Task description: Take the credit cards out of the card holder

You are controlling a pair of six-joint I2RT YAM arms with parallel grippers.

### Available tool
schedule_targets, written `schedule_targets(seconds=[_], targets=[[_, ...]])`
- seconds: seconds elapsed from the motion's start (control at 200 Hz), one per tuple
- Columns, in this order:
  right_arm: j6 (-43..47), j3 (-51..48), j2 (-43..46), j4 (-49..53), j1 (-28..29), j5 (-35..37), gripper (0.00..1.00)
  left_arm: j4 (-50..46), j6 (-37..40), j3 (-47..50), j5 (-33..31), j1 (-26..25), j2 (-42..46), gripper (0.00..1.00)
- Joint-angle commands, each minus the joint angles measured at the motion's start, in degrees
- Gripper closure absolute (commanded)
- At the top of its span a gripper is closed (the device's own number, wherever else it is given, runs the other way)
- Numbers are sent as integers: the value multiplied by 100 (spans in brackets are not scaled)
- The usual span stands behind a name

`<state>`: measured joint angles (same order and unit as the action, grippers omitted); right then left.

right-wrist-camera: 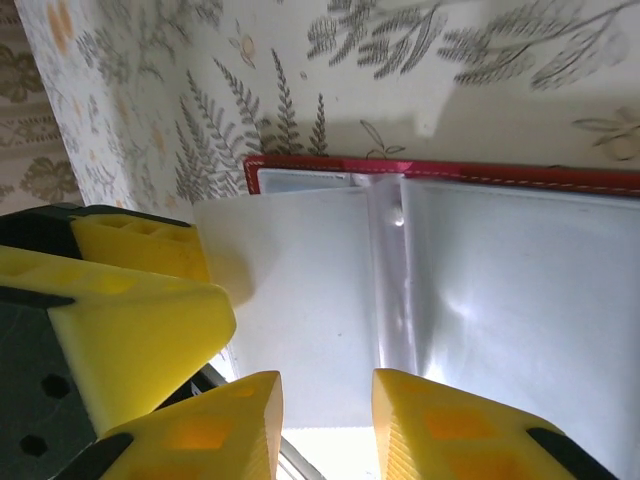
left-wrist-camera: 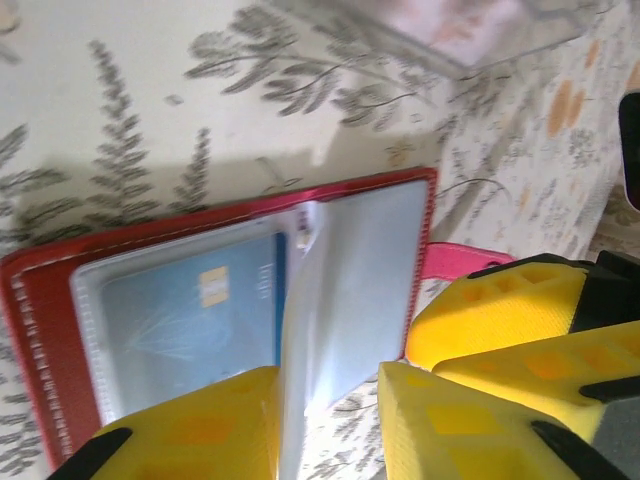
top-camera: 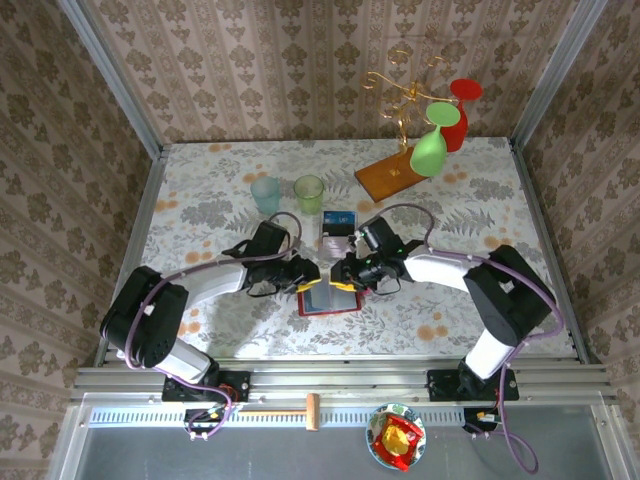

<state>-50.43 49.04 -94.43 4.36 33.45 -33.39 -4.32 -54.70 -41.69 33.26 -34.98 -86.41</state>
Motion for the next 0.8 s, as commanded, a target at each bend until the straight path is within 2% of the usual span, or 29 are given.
schedule_targets(seconds=[0.0, 0.27, 0.795], targets=[[291, 115, 362, 691, -156, 372, 68, -130, 169, -338, 214, -93, -68, 65], [442, -20, 917, 1090, -457, 587, 68, -92, 261, -819, 405, -286, -648, 60], [405, -384, 1590, 1230, -572, 726, 67, 49, 293, -1385, 728, -557, -1471, 56]])
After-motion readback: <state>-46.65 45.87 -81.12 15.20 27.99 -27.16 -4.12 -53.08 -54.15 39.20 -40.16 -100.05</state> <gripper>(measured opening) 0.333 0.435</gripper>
